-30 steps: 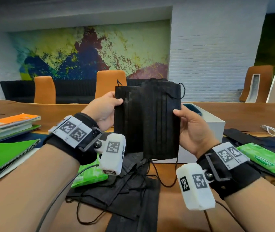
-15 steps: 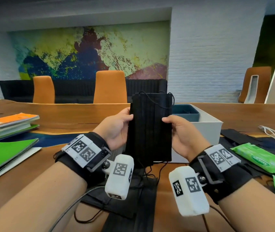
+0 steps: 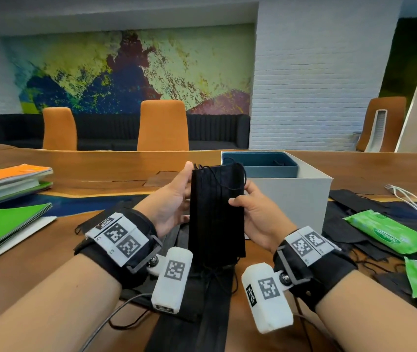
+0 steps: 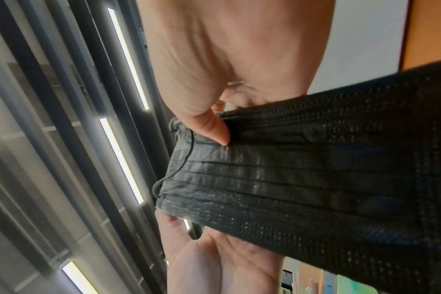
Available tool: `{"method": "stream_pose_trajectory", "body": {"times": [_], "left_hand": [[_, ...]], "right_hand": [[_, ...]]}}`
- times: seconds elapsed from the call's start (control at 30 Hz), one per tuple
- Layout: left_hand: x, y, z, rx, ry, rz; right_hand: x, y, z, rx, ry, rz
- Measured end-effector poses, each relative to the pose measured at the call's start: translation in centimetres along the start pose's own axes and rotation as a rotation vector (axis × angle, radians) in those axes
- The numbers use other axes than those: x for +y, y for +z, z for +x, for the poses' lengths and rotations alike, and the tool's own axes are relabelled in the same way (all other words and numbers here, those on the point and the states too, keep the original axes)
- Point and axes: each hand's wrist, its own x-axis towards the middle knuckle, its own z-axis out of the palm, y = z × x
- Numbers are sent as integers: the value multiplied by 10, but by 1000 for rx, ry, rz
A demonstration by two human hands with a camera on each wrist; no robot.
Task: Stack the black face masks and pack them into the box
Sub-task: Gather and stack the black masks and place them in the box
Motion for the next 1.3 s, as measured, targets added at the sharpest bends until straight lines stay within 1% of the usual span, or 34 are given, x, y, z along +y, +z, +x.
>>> {"method": "stream_pose_trajectory", "body": {"times": [0.13, 0.23, 0.3, 0.37, 0.43, 0.5, 0.57, 0.63, 0.73, 0.8, 0.87, 0.97, 1.1, 1.13, 1.2, 1.27, 1.3], "left_hand": [[-2, -4, -2, 5, 25, 28], [-1, -1, -3, -19, 22, 125], [-1, 1, -2, -35, -6, 175], [-2, 3, 2, -59, -33, 160], [0, 5, 4, -71, 6, 160], [2, 5, 4, -47, 12, 156], [2, 3, 3, -65, -9, 120], [-1, 4, 0, -104, -49, 131], [-9, 7, -2, -148, -115, 211], [-14, 9, -2, -149, -133, 230], [-16, 10, -2, -130, -135, 220], [-15, 9, -3, -142, -140, 211], [-11, 10, -5, -171, -162, 217], [-9, 10, -6, -172, -153, 212], [-6, 6, -7, -146, -100, 184], [-3, -2, -6, -82, -21, 127], [-2, -7, -7, -39, 13, 85]], "right_hand": [[2, -2, 2, 36, -8, 27], [2, -4, 1, 43, -14, 58], [3, -5, 2, 30, -24, 92], [4, -6, 3, -16, -27, 90], [4, -7, 2, -52, -24, 49], [2, -7, -1, -87, -3, -36], [3, -9, -5, -156, 21, -141], [4, -9, -7, -196, 46, -194], [7, -8, -8, -205, 74, -202], [8, -7, -8, -211, 83, -207], [9, -6, -8, -194, 74, -231], [8, -4, -7, -125, 18, -273], [3, -1, -1, 13, -31, -215], [0, -1, -1, 26, -40, -207], [-5, 0, 1, 20, -37, -230], [-12, 0, 1, 6, 7, -350], [-15, -2, 1, 3, 55, -431]]}}
